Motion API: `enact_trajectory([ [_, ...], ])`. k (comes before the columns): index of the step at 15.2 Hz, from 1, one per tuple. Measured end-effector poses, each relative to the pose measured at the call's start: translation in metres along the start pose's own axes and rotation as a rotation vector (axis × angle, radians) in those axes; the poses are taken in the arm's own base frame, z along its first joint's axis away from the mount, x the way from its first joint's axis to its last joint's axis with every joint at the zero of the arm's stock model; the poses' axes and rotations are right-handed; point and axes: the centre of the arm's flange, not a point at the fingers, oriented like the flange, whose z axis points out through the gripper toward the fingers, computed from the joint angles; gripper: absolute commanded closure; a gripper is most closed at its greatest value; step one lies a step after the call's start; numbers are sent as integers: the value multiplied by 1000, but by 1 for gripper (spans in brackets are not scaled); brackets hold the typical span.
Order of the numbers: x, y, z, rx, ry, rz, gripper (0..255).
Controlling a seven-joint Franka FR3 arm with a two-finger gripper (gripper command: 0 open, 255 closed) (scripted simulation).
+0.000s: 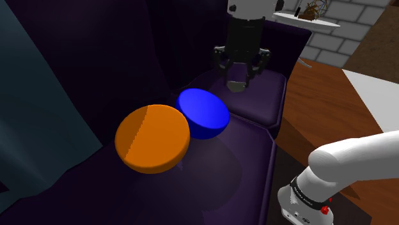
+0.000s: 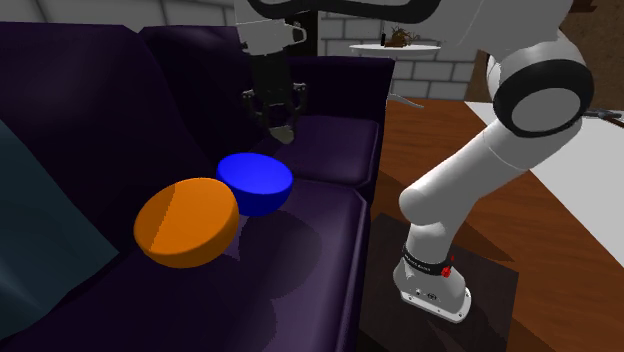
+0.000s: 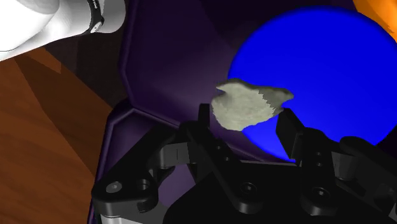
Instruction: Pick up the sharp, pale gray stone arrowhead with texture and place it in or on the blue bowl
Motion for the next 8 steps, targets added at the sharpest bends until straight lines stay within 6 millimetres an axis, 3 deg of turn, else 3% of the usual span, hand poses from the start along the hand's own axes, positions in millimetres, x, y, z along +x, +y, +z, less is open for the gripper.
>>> enact_trajectory([
  [6,20,-69,-7,-3,1,-2,255],
  [8,22,-76,0,1,-1,0,255],
])
